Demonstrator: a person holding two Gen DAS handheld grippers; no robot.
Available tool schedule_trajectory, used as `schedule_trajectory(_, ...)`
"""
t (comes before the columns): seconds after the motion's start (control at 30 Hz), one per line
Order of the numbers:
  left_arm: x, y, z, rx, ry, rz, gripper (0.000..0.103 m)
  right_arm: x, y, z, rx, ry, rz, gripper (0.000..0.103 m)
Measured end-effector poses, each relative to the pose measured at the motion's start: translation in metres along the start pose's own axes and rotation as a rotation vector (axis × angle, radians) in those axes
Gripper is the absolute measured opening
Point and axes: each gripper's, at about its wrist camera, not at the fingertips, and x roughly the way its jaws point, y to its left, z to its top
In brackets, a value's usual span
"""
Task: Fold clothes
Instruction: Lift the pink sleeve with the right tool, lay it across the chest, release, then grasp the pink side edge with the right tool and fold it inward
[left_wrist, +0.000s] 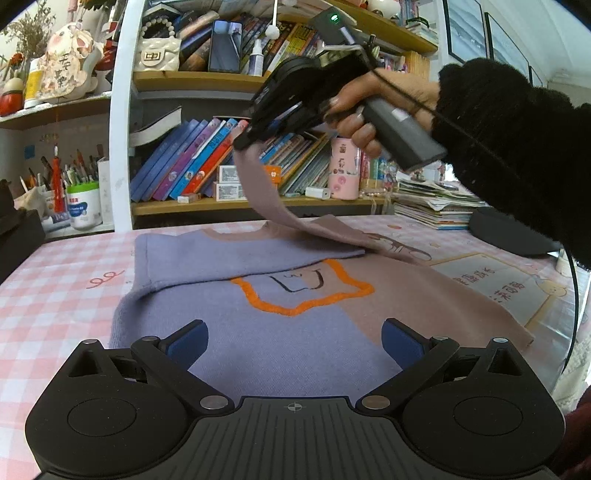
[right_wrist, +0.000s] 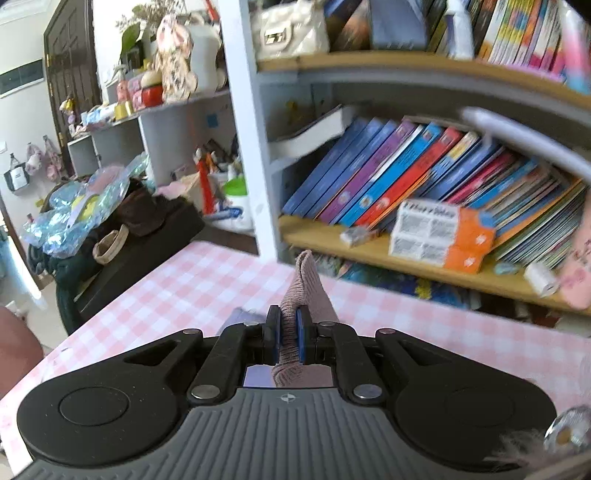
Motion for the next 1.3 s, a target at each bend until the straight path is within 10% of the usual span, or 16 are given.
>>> schedule_trajectory(0.53, 0.006, -0.004, 0.002, 0.02, 0.051, 0.035, 0.101, 0.026, -0.003, -0.028, 0.104, 0.044, 0.162, 0.021)
schedule_trajectory(1.3, -0.029, 0.01, 0.001, 0.012, 0.111, 0.227, 0.101, -0.173, -0.048, -0.222, 0.153, 0.056, -0.017, 0.032)
